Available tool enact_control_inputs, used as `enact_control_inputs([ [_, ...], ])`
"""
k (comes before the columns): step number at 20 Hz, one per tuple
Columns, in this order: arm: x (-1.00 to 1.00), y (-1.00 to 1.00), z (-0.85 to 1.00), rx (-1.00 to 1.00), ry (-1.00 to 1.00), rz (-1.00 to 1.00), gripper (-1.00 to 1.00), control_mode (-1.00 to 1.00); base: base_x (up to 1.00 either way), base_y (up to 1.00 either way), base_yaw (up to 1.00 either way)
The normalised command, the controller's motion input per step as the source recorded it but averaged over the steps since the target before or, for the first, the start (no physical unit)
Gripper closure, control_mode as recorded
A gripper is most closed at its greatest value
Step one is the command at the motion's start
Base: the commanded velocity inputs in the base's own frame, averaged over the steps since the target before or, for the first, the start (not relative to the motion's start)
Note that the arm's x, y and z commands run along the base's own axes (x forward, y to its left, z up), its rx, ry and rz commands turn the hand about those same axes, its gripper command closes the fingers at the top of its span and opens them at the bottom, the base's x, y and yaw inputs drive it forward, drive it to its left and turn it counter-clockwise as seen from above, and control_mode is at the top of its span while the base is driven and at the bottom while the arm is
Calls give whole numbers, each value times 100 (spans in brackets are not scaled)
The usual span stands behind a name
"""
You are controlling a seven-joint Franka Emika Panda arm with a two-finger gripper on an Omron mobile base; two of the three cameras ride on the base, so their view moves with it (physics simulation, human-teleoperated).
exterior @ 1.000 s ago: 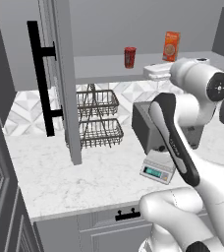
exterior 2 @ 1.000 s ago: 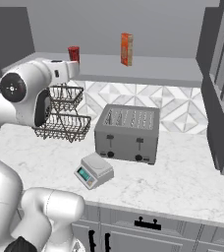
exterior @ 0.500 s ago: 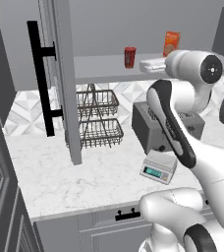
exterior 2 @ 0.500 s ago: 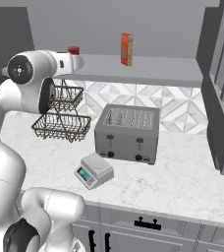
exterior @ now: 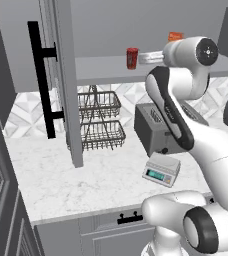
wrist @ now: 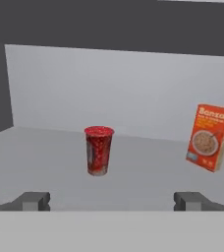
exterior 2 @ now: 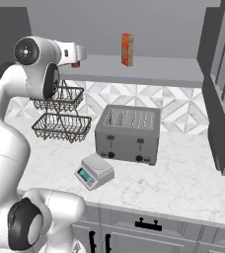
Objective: Pick the yogurt and place it on the digital scale for weighing, and close the cabinet.
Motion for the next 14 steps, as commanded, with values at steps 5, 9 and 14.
enact_control_inputs([
  [5, 46, 11, 4, 0, 0, 0, -100, -100, 0, 0, 0],
  [9, 46, 15, 0, 0, 0, 0, -100, -100, 0, 0, 0],
  [14, 40, 0, 0, 0, 0, 1, -100, -100, 0, 0, 0],
])
